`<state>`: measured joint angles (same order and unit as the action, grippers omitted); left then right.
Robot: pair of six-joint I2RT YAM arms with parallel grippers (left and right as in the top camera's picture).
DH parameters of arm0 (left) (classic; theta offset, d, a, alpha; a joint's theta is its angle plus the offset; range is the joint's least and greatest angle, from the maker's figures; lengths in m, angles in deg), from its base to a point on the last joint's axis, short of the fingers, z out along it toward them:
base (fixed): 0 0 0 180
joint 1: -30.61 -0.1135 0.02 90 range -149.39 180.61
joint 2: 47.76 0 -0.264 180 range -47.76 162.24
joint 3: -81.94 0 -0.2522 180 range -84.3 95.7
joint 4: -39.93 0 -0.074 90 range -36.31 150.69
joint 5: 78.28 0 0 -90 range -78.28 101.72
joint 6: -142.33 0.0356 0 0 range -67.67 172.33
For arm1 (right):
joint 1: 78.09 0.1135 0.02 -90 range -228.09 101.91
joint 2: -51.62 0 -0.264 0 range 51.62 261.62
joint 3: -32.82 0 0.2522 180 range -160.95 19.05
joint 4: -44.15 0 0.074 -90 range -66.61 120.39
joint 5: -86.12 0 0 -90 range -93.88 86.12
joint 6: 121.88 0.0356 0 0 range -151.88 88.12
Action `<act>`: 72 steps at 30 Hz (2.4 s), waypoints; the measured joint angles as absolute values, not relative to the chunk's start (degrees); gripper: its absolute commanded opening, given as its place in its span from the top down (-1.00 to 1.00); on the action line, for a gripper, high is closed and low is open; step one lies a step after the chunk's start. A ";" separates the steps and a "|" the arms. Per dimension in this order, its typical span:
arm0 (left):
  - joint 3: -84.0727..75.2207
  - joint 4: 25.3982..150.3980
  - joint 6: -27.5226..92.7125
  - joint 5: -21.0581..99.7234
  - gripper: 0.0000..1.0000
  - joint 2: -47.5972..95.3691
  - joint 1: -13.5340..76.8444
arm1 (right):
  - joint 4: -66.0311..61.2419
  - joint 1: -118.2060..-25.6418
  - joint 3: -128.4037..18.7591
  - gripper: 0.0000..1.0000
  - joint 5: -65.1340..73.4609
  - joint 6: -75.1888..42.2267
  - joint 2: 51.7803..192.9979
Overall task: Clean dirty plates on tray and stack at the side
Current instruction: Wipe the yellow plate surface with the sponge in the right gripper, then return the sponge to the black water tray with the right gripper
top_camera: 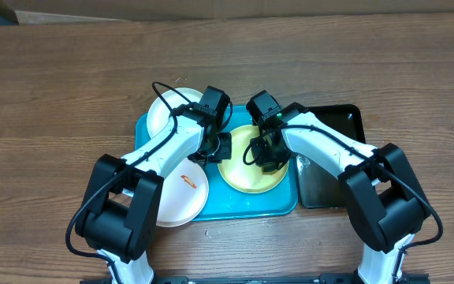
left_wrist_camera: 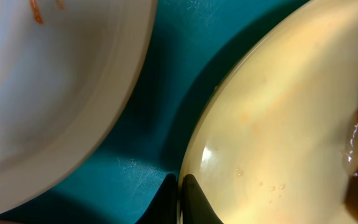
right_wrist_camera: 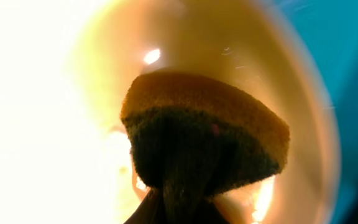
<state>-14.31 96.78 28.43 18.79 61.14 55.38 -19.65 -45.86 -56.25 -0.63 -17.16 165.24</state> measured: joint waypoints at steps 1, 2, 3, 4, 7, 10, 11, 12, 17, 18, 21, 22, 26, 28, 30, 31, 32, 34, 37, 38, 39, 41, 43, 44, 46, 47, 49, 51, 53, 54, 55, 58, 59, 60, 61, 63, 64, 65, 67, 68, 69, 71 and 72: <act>-14.31 96.78 28.43 18.77 0.92 61.14 55.38 | -20.20 -45.86 -56.25 0.81 1.09 -17.68 165.24; -14.31 96.78 28.43 18.77 0.92 61.14 55.38 | -20.59 -45.86 -56.25 0.83 2.49 -18.10 165.24; -14.31 96.78 28.43 18.77 0.92 61.14 55.38 | -21.01 -45.84 -56.34 0.83 4.11 -18.40 165.24; -14.31 96.78 28.45 18.77 0.92 61.14 55.38 | -21.71 -45.86 -56.58 0.84 5.77 -18.62 165.31; -14.31 96.72 28.45 18.79 0.92 61.14 55.38 | -23.58 -46.12 -58.20 0.88 11.17 -19.24 166.09; -14.31 96.63 28.43 18.85 0.92 61.14 55.38 | -26.69 -46.91 -62.20 0.92 15.80 -20.57 167.14; -14.31 96.63 28.43 18.94 0.92 61.14 55.38 | -28.81 -47.37 -64.43 0.92 16.96 -21.11 167.36; -14.31 96.61 28.45 18.98 0.92 61.14 55.38 | -30.10 -47.83 -66.24 0.92 17.73 -21.46 167.43; -14.31 96.52 28.43 19.01 0.92 61.14 55.38 | -38.95 -51.15 -75.71 0.92 18.62 -23.15 167.21; -14.31 96.54 28.43 19.01 0.91 61.14 55.38 | -40.74 -52.02 -76.69 0.92 17.75 -23.32 166.90; -14.31 96.50 28.45 19.01 0.90 61.14 55.38 | -44.31 -54.80 -77.35 0.92 14.29 -23.41 165.55; -14.31 96.52 28.45 19.01 0.90 61.14 55.38 | -45.77 -55.98 -77.35 0.92 12.90 -23.21 165.13; -14.31 96.50 28.43 19.01 0.88 61.14 55.38 | -49.92 -61.18 -77.35 0.92 7.43 -22.21 164.41; -14.31 96.52 28.43 19.01 0.88 61.14 55.38 | -50.47 -63.41 -77.26 0.92 4.76 -21.51 164.39; -14.31 96.50 28.43 19.01 0.88 61.14 55.38 | -49.77 -65.62 -76.19 0.92 1.60 -20.31 164.26; -14.31 96.50 28.45 19.01 0.88 61.14 55.38 | -49.44 -66.30 -75.42 0.92 0.50 -19.91 164.17; -14.31 96.52 28.43 19.01 0.87 61.14 55.38 | -48.09 -67.10 -73.83 0.92 -0.72 -19.63 164.04; -14.31 96.52 28.43 19.01 0.87 61.14 55.38 | -45.09 -67.85 -70.11 0.92 -2.78 -19.17 163.88; -14.31 96.46 28.43 18.98 0.86 61.14 55.38 | -38.56 -67.89 -63.47 0.92 -5.75 -18.62 163.84; -14.31 96.46 28.43 18.98 0.86 61.14 55.38 | -36.33 -67.87 -61.37 0.92 -6.93 -18.60 163.84; -14.31 96.43 28.45 18.98 0.85 61.14 55.38 | -34.25 -67.87 -59.62 0.92 -7.67 -18.54 163.84; -14.31 96.46 28.43 18.98 0.82 61.14 55.38 | -31.72 -67.87 -57.17 0.35 -8.85 -18.16 163.84; -14.31 96.48 28.45 18.98 0.77 61.14 55.38 | -31.02 -67.87 -56.10 -0.35 -9.68 -18.25 163.84; -14.31 96.48 28.43 18.98 0.75 61.14 55.38 | -30.75 -67.87 -56.06 -0.53 -9.97 -18.21 163.84; -14.31 96.48 28.43 18.98 0.71 61.14 55.38 | -30.16 -67.85 -56.04 -0.68 -10.40 -18.43 163.84; -14.31 96.48 28.43 19.01 0.70 61.14 55.38 | -30.03 -67.87 -56.04 -0.69 -10.54 -18.67 163.84; -14.31 96.50 28.43 18.98 0.69 61.14 55.38 | -29.79 -67.87 -56.04 -0.70 -10.82 -18.36 163.84; -14.31 96.50 28.43 18.98 0.69 61.14 55.38 | -29.29 -67.94 -55.93 -0.70 -10.86 -18.10 163.84; -14.31 96.50 28.43 19.01 0.68 61.14 55.38 | -28.42 -67.94 -55.23 -0.64 -10.86 -17.75 163.84; -14.31 96.50 28.43 18.98 0.69 61.14 55.38 | -27.72 -67.94 -54.51 -0.50 -10.86 -17.66 163.82; -14.31 96.50 28.43 18.98 0.68 61.14 55.38 | -27.26 -67.94 -53.72 0.30 -10.54 -17.40 163.67; -14.31 96.50 28.43 18.98 0.69 61.14 55.38 | -26.93 -67.94 -51.93 0.92 -10.36 -16.61 162.73; -14.31 96.50 28.43 18.98 0.69 61.14 55.38 | -27.17 -67.94 -51.64 0.47 -10.29 -16.48 162.64; -14.31 96.50 28.43 19.01 0.68 61.14 55.38 | -27.45 -67.94 -51.58 -0.24 -10.32 -16.31 162.62; -14.31 96.48 28.43 18.98 0.67 61.14 55.38 | -27.74 -67.94 -51.55 -0.50 -10.36 -15.72 162.62; -14.31 96.50 28.43 18.98 0.68 61.14 55.38 | -28.24 -67.96 -51.58 -0.52 -10.56 -15.76 162.46; -14.31 96.52 28.43 19.01 0.67 61.14 55.38 | -28.98 -67.98 -51.58 -0.50 -10.51 -15.87 162.35; -14.31 96.48 28.43 18.98 0.68 61.14 55.38 | -29.92 -67.98 -51.64 -0.50 -10.51 -15.80 162.35; -14.31 96.50 28.43 18.98 0.67 61.14 55.38 | -31.50 -67.98 -51.64 -0.41 -10.34 -15.78 162.35; -14.31 96.50 28.41 18.98 0.67 61.14 55.38 | -32.28 -67.98 -51.64 -0.24 -10.19 -15.78 162.35; -14.31 96.50 28.43 18.98 0.67 61.14 55.38 | -33.14 -67.98 -51.64 0.10 -9.86 -15.72 162.35; -14.31 96.50 28.41 18.98 0.67 61.14 55.38 | -33.75 -67.98 -51.64 0.92 -8.94 -15.52 162.35; -14.31 96.50 28.43 18.98 0.67 61.14 55.38 | -33.77 -67.98 -51.64 0.92 -8.57 -15.69 162.35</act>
